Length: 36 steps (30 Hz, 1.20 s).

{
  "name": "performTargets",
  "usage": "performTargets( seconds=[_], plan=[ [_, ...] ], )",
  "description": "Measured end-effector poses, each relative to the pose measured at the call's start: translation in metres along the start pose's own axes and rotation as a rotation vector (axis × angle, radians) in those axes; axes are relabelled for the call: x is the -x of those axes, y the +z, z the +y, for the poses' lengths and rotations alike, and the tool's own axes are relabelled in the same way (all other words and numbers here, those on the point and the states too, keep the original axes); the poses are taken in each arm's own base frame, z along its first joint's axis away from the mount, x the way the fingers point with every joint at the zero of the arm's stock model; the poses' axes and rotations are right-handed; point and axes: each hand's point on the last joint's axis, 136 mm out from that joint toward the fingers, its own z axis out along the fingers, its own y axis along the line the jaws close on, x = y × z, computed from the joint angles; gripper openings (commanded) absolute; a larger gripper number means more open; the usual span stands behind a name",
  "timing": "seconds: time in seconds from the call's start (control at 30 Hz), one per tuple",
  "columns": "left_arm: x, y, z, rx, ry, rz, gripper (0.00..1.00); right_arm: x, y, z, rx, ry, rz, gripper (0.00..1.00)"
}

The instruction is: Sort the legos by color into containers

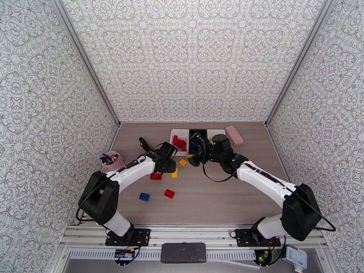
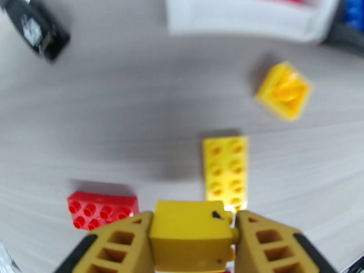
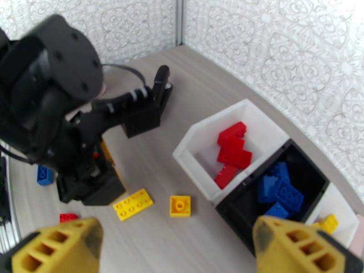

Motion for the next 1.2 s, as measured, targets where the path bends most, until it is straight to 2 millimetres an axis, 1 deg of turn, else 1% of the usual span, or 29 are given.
performTargets(
  seconds=[0.13,0.33,0.43,0.57,0.7,0.8,0.87,1.03,1.2],
  plan=[
    [0.03,-0.01,-0.019,-0.074,0.028,-0.118,0.36,0.0,-0.016,-0.002,-0.038,-0.007,-0.015,0.92],
    [0.064,-0.022,-0.054,-0.21,0.07,-0.268,0.35,-0.004,-0.042,-0.008,-0.097,-0.005,-0.024,0.93],
    [0.084,-0.029,-0.077,-0.281,0.101,-0.346,0.35,-0.006,-0.055,-0.011,-0.128,-0.003,-0.029,0.94],
    [0.112,-0.031,-0.114,-0.361,0.146,-0.422,0.33,-0.012,-0.072,-0.016,-0.166,0.003,-0.034,0.96],
    [0.136,-0.024,-0.151,-0.42,0.191,-0.462,0.33,-0.02,-0.088,-0.022,-0.204,0.018,-0.028,0.99],
    [0.149,-0.018,-0.175,-0.456,0.217,-0.479,0.33,-0.026,-0.097,-0.028,-0.234,0.033,-0.027,1.0],
    [0.157,-0.014,-0.187,-0.474,0.225,-0.493,0.33,-0.031,-0.103,-0.033,-0.258,0.046,-0.026,1.0],
    [0.176,0.004,-0.211,-0.512,0.232,-0.516,0.32,-0.04,-0.114,-0.043,-0.301,0.081,-0.022,1.0],
    [0.189,0.031,-0.227,-0.527,0.236,-0.52,0.31,-0.046,-0.118,-0.052,-0.328,0.104,-0.018,0.99]
  ],
)
